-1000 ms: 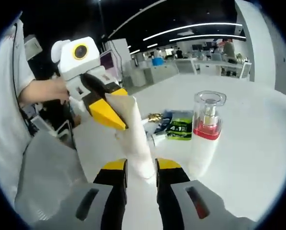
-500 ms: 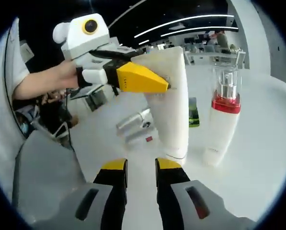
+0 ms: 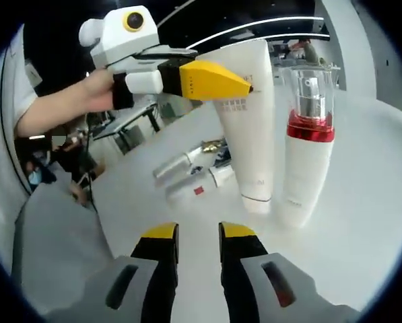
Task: Arrange the skincare products in the storage area until every visible bottle or jar stands upright without overlapping.
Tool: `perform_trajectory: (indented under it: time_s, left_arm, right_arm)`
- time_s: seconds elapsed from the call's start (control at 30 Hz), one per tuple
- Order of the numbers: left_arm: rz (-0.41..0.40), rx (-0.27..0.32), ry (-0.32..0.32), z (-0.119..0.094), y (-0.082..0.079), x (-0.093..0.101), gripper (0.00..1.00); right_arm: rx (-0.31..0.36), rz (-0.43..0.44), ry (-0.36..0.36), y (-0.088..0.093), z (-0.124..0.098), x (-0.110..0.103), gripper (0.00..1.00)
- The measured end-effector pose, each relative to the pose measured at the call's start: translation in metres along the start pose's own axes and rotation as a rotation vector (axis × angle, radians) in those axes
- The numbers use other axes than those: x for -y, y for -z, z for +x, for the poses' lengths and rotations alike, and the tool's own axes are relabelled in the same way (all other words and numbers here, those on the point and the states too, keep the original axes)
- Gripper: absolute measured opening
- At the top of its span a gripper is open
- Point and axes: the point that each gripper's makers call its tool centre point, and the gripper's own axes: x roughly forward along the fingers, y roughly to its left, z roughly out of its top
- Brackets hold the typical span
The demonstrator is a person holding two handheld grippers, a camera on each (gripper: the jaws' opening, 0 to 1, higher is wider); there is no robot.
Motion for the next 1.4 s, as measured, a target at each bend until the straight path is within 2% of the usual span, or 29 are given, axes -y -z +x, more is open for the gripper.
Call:
perform_trajectory:
  time_s: [0.33, 0.47, 0.53, 0.83, 0.97, 1.17, 1.27, 1.4]
  left_arm:
    - [0.006, 0.012, 0.007, 0.004, -0.002, -0.003, 0.13]
    - [-0.046, 0.021, 0.004, 0.003, 0.000, -0.008, 0.13]
    - [-0.096, 0.033, 0.015, 0.001, 0.001, -0.009, 0.13]
    - [-0.170, 0.072, 0.025, 0.003, -0.004, -0.012, 0.14]
    - [-0.177, 0.075, 0.020, 0.002, -0.009, -0.012, 0.20]
    - [-0.185, 0.038, 0.009, -0.007, 0.003, -0.014, 0.28]
    - [-0.189, 0.016, -0.001, -0.014, 0.004, -0.007, 0.33]
    - [-0.216, 0.009, -0.037, -0.030, 0.010, -0.011, 0.38]
  right_arm:
    - [-0.006, 0.010, -0.002, 0.004, 0.000, 0.001, 0.24]
    - [-0.009, 0.011, -0.005, 0.005, -0.001, 0.000, 0.24]
    - [-0.011, 0.011, -0.005, 0.006, -0.002, -0.001, 0.24]
    - [-0.013, 0.014, 0.002, 0.008, -0.006, -0.001, 0.24]
    - [-0.013, 0.013, 0.007, 0.008, -0.008, 0.000, 0.25]
    - [-0.004, 0.007, 0.004, 0.001, -0.010, -0.006, 0.26]
    - [0.000, 0.001, 0.006, -0.002, -0.011, -0.010, 0.29]
    - [0.003, -0.014, 0.021, -0.008, -0.015, -0.013, 0.36]
